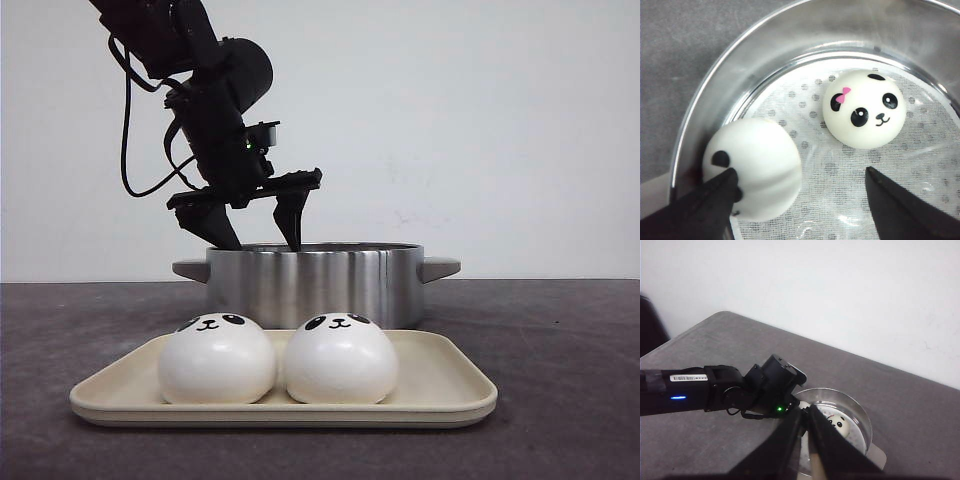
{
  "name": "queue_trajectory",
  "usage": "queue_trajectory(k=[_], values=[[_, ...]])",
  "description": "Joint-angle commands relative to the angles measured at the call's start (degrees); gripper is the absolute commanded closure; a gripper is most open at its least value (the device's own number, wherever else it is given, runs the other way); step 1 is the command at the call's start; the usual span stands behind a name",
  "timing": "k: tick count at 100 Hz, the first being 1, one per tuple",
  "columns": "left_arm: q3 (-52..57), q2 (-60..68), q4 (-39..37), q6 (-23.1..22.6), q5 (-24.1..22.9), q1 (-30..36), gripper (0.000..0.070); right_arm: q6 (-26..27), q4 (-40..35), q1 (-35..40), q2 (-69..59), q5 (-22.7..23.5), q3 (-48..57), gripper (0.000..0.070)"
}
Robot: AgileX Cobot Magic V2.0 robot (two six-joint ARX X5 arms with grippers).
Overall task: Steam buns
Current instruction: 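Open the left gripper beside the first bun and withdraw upward, then lower the right gripper onto a front panda bun and close it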
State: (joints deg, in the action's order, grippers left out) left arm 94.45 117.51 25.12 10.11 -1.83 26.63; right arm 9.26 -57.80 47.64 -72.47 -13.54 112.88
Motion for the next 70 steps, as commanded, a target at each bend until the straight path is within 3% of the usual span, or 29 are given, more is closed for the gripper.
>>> queue_trajectory(k=[1,23,45,70], values=[[1.92,0.22,1.14,0.07,-0.33,0.22,0.0208,0.61,-0.37,0.66,-0.5,-0.02,1.11,0.0684],[2.36,-6.67,4.46,3.91,-0.31,0.35,0.0228,0.61,-2.49,0.22,-0.52,0.0,-3.48,0.0684],[2.36,-19.08,5.62,3.65,-0.31,0.77,0.0228,4.59,-0.98,-2.51,-0.5,0.59,-15.93,0.0684],[2.36,-34.27,12.85,3.37,0.57,1.03,0.0228,13.94,7.1,-2.58,-0.57,10.25,-36.2,0.0684]])
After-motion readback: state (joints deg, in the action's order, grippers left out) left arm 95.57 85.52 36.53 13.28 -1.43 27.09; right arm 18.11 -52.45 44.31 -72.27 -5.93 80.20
